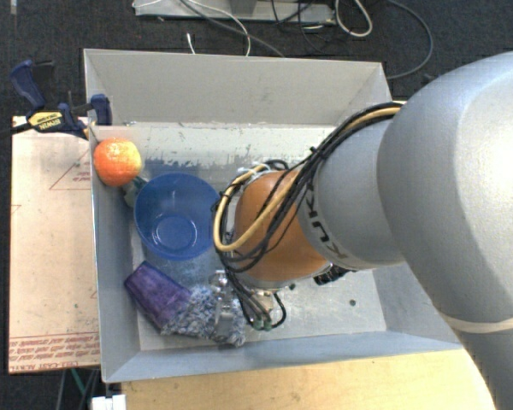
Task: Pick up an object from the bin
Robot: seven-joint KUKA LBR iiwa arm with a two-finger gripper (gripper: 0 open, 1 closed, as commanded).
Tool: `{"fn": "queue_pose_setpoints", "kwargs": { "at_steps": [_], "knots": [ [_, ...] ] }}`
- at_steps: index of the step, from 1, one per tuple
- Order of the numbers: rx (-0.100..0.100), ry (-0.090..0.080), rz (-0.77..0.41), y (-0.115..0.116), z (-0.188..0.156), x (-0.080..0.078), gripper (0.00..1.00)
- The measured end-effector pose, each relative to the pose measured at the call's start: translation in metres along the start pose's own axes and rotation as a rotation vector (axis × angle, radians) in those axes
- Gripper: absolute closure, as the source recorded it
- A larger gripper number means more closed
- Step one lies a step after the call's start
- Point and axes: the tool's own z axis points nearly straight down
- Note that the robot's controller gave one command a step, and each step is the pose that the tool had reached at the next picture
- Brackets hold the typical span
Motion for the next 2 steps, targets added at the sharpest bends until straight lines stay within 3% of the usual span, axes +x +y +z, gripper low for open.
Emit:
{"fn": "queue_pose_setpoints", "kwargs": {
  "at_steps": [2],
  "knots": [
    [0.003, 0.007, 0.001, -0.001, -0.014, 0.002, 1.00]
  ]
}}
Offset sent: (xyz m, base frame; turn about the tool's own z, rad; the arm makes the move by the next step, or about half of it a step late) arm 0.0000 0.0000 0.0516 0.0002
